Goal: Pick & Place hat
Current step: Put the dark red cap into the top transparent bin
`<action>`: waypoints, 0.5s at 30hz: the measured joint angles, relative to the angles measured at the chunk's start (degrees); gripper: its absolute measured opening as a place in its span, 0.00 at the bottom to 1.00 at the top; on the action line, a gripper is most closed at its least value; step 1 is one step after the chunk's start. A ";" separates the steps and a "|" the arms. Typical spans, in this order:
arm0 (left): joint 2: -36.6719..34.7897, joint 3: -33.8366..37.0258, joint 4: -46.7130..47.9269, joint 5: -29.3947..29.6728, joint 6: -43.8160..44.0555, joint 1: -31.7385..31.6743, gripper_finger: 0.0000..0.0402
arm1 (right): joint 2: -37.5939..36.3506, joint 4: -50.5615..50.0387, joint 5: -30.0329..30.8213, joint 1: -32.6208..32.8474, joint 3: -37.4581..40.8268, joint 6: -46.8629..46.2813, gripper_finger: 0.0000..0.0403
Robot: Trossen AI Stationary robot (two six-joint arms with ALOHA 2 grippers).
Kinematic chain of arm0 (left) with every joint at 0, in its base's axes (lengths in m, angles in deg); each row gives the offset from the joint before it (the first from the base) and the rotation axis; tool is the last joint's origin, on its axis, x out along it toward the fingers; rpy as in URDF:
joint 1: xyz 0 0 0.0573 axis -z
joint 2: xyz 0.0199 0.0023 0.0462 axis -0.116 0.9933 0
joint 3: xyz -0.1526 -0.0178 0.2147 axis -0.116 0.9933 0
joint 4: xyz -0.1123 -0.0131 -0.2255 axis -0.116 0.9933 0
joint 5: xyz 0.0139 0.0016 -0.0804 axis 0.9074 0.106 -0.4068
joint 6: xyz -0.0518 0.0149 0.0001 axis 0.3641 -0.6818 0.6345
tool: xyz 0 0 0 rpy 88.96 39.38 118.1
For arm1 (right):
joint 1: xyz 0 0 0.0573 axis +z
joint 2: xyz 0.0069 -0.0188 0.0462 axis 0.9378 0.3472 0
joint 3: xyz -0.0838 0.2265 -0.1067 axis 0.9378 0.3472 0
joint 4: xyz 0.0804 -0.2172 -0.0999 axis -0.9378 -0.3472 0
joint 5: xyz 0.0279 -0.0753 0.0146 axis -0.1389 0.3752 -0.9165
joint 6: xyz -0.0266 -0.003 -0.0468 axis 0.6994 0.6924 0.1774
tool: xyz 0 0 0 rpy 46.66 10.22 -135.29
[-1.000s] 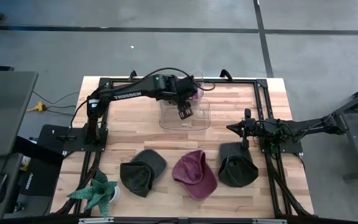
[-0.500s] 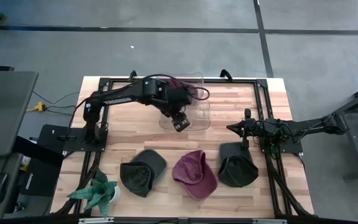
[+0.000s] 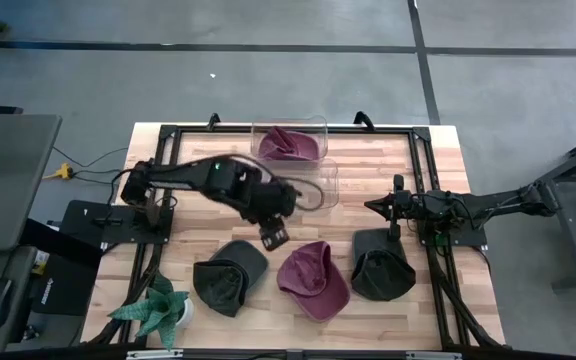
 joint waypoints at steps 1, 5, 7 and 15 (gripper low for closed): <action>-0.12 0.07 0.66 0.65 0.98 1.09 0.50 | 0.00 0.00 0.00 0.02 0.00 0.02 0.00; -0.72 -0.02 2.59 3.39 3.12 5.20 0.50 | 0.00 0.00 0.02 0.00 0.00 0.02 0.00; -0.57 0.64 2.30 4.02 4.26 7.05 0.50 | 0.00 -0.06 0.02 0.02 0.00 0.00 0.00; -1.07 0.69 2.35 5.17 6.62 13.32 0.50 | 0.00 -0.09 0.02 0.01 0.00 0.00 0.00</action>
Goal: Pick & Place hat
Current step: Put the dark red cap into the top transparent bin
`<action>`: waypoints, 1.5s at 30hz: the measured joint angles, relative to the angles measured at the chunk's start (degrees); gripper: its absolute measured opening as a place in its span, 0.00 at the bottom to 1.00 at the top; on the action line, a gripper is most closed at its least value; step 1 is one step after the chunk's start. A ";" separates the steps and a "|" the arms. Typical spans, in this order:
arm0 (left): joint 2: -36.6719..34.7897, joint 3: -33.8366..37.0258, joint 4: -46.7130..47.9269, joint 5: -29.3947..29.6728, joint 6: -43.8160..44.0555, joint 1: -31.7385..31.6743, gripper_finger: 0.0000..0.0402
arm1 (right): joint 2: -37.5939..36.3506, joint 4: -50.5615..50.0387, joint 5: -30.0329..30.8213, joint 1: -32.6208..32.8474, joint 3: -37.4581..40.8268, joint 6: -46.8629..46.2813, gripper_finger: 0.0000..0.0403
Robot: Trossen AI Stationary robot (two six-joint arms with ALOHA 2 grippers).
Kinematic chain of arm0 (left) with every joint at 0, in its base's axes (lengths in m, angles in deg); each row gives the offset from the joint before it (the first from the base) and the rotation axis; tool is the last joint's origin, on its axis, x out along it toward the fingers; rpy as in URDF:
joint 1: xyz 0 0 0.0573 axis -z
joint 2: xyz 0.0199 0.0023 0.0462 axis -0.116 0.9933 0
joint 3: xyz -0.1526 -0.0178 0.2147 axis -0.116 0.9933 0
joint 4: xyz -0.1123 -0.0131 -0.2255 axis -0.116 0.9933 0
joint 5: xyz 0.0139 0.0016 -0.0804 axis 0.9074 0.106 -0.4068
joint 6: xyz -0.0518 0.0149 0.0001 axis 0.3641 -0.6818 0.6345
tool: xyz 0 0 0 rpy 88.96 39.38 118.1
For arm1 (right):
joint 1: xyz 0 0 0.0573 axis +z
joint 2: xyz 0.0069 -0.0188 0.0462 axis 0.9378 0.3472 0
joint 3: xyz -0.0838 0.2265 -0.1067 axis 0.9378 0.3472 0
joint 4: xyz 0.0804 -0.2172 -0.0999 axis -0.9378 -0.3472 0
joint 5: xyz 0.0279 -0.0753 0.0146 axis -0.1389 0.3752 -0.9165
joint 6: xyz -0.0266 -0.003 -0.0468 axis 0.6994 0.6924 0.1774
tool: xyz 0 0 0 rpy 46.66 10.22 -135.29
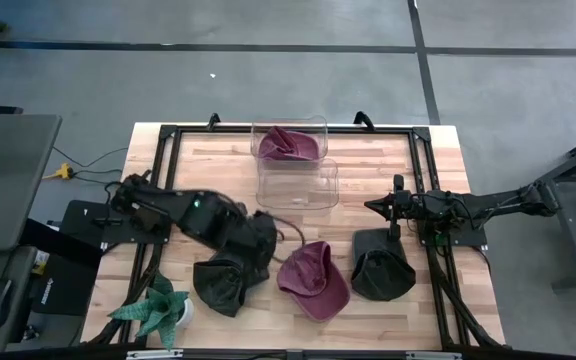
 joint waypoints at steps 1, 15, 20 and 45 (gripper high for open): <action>0.02 0.26 -0.11 0.23 0.40 0.83 0.50 | 0.00 0.00 0.00 -0.01 0.00 0.02 0.00; -0.30 20.08 -13.35 -1.02 -3.97 6.21 0.50 | 0.00 -0.04 -0.01 -0.01 0.00 0.00 0.00; -0.44 26.45 -20.41 -1.15 -11.61 7.64 0.50 | 0.00 -0.05 0.00 -0.01 0.00 0.01 0.00; -0.51 38.13 -39.90 6.17 -35.47 10.37 0.77 | 0.00 -0.07 -0.02 0.01 0.00 0.00 0.00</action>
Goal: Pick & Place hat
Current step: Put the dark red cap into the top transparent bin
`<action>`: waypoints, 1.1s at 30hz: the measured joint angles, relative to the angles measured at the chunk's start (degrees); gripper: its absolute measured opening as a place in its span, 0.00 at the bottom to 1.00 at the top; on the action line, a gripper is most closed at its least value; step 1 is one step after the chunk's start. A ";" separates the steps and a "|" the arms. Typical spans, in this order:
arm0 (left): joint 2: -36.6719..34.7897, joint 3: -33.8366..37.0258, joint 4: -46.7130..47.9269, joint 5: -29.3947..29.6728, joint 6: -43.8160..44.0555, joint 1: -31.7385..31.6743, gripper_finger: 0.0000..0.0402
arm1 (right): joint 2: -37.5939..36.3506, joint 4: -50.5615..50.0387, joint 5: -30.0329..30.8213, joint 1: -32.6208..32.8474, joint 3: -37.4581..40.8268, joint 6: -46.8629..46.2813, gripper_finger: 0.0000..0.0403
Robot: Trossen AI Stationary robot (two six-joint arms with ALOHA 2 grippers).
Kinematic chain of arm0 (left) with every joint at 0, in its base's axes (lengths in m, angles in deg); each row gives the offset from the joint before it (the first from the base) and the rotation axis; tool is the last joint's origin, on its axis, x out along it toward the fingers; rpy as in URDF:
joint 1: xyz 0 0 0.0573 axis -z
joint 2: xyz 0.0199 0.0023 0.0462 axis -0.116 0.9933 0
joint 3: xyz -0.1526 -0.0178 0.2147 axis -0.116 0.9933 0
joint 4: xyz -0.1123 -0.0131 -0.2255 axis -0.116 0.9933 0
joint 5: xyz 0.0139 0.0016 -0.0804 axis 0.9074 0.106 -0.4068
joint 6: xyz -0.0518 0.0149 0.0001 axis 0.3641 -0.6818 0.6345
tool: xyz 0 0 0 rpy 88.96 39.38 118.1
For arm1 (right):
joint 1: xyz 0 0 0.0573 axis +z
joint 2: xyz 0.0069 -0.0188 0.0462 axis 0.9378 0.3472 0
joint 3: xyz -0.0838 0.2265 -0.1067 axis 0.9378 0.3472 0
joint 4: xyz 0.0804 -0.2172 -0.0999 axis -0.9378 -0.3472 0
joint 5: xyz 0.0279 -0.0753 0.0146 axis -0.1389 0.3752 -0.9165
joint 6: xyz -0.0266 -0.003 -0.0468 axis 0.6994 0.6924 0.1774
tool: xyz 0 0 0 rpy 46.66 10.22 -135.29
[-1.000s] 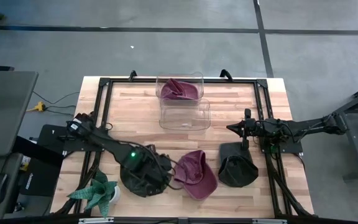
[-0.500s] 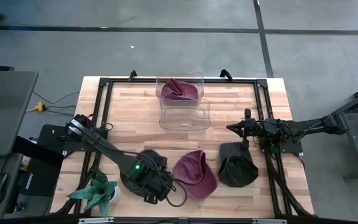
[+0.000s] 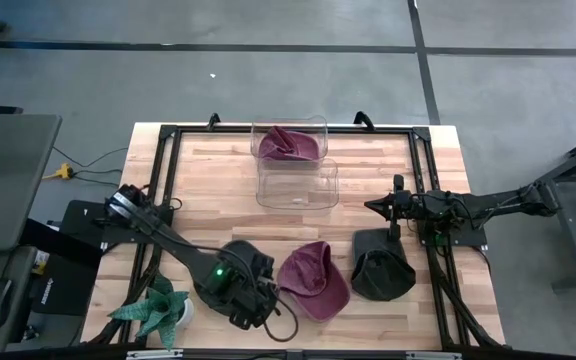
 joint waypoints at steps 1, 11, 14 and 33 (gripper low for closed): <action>0.00 0.00 0.05 0.43 0.01 0.41 0.78 | 0.00 0.00 0.00 0.00 0.00 0.01 0.00; 0.00 1.17 -0.47 2.35 0.19 1.30 0.78 | 0.00 0.00 0.00 -0.02 0.00 0.00 0.00; 0.00 3.22 -3.48 3.25 -0.06 2.04 0.78 | 0.00 0.00 0.02 -0.01 0.00 0.02 0.00; -0.80 14.34 -18.74 11.44 -6.34 2.63 0.78 | 0.00 0.00 0.00 -0.02 0.00 0.02 0.00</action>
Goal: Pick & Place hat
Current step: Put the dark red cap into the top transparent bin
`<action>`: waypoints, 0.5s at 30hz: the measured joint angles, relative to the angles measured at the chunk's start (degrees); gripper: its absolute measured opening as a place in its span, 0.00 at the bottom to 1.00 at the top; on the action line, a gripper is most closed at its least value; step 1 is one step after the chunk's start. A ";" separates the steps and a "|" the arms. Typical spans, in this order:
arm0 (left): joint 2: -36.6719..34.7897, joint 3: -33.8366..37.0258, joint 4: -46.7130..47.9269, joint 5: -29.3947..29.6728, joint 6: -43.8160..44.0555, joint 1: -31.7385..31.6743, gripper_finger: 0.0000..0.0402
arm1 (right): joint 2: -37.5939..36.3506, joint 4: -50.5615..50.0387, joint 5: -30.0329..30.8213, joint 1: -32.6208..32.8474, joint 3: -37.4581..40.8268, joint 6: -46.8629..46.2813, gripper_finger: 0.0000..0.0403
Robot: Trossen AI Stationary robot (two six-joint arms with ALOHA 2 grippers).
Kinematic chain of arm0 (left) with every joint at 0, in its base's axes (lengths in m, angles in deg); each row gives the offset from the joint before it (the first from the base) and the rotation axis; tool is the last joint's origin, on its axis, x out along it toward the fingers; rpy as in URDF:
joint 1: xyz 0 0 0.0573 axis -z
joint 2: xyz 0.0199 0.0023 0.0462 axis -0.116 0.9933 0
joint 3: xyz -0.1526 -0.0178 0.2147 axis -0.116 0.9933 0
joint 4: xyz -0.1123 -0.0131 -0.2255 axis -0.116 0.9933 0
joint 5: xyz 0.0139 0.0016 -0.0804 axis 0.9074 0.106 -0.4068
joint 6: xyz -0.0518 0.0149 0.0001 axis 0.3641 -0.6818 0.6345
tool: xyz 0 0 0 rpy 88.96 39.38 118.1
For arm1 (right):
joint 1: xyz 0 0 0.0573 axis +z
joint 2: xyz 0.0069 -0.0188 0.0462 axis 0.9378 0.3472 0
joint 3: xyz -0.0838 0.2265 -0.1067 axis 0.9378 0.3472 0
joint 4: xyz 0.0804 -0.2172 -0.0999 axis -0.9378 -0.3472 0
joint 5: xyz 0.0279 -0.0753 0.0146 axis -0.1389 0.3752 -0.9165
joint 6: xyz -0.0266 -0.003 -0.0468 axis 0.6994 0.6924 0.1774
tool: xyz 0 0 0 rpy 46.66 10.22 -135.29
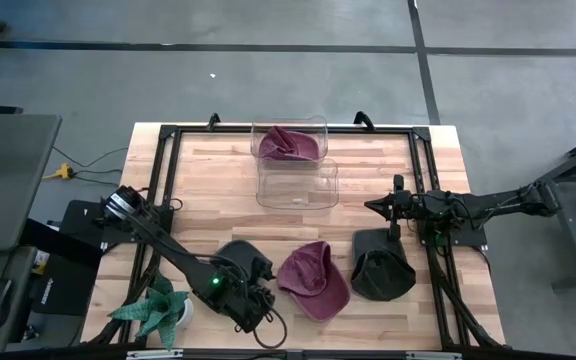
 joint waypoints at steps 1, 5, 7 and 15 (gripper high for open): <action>-0.07 1.04 -2.62 0.03 -0.88 -0.18 0.78 | -0.02 0.00 0.00 0.00 0.00 -0.02 0.00; -0.07 5.48 -11.00 0.09 -5.47 -1.38 0.78 | -0.02 0.00 0.02 0.01 0.00 -0.01 0.00; -0.09 7.00 -15.07 -1.04 -7.54 -2.08 0.78 | -0.02 0.00 0.00 0.00 0.00 -0.02 0.00; -0.10 10.92 -21.51 -5.60 -9.47 -6.36 0.78 | 0.00 0.00 0.00 0.00 0.00 -0.02 0.00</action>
